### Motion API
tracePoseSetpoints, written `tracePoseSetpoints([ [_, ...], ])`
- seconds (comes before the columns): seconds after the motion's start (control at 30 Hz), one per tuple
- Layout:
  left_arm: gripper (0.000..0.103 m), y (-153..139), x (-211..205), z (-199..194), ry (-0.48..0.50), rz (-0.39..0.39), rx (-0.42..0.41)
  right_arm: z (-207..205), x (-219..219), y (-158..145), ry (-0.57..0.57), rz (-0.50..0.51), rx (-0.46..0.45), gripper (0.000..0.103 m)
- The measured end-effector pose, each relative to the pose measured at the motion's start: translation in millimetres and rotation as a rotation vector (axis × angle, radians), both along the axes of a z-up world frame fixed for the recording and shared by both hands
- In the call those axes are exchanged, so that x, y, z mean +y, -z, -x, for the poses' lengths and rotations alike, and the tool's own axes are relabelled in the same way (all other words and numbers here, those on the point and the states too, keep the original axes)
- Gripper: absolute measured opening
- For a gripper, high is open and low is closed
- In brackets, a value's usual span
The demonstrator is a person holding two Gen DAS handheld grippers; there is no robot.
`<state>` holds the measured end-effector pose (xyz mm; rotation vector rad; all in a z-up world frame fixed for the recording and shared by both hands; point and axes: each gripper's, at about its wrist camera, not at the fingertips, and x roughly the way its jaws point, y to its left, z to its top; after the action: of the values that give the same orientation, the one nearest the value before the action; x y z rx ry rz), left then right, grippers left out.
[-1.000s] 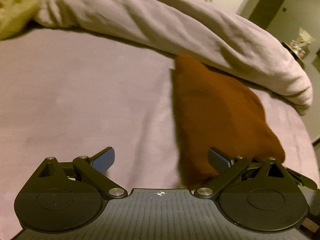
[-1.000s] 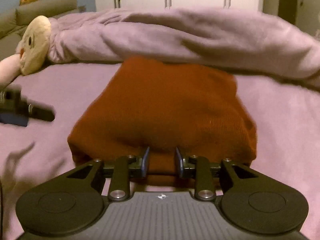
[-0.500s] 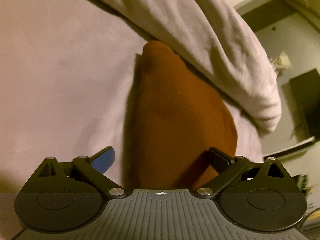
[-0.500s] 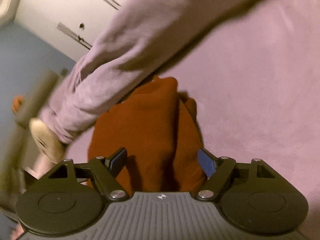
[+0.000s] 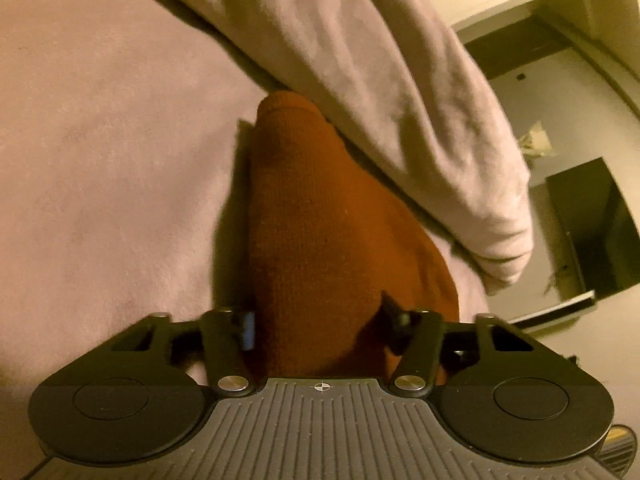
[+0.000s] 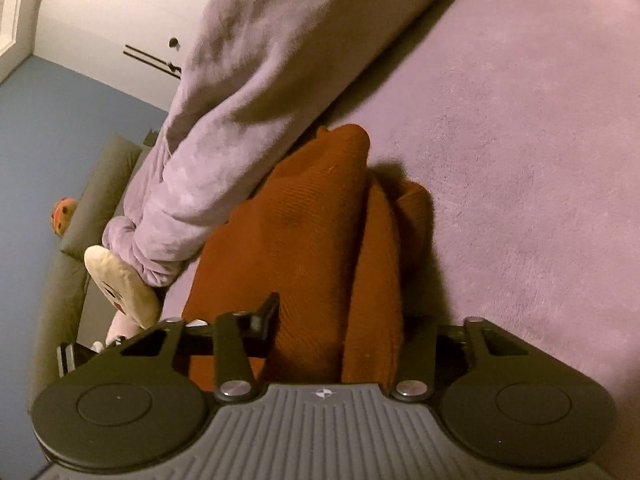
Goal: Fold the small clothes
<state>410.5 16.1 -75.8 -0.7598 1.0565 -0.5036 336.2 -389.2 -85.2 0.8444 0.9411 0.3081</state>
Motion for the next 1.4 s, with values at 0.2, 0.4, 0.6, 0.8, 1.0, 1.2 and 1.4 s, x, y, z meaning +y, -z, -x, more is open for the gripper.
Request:
tracePoseSetpoints([
  [0.2, 0.053, -20, 7, 10, -0.026, 0.027, -0.008, 6, 21, -35, -0.024, 0.023, -0.086, 0.035],
  [0.4, 0.053, -59, 44, 25, -0.053, -0.029, -0.066, 10, 65, -67, -0.112, 0.056, -0.136, 0.035],
  [0.6, 0.056, -76, 99, 48, -0.112, -0.161, -0.067, 15, 127, -66, -0.175, 0.015, -0.125, 0.035],
  [0.8, 0.081, -61, 138, 87, -0.209, -0.421, -0.004, 35, 160, -45, -0.137, 0.134, -0.033, 0.054],
  [1.0, 0.094, -71, 138, 147, -0.238, -0.506, -0.090, 97, 177, -98, -0.079, 0.453, -0.236, 0.051],
  [1.2, 0.095, -70, 118, 167, -0.222, -0.575, -0.083, 126, 235, -116, -0.248, 0.688, -0.388, 0.021],
  [1.4, 0.095, -74, 104, 170, -0.184, -0.684, -0.105, 133, 245, -78, -0.281, 0.909, -0.303, 0.019],
])
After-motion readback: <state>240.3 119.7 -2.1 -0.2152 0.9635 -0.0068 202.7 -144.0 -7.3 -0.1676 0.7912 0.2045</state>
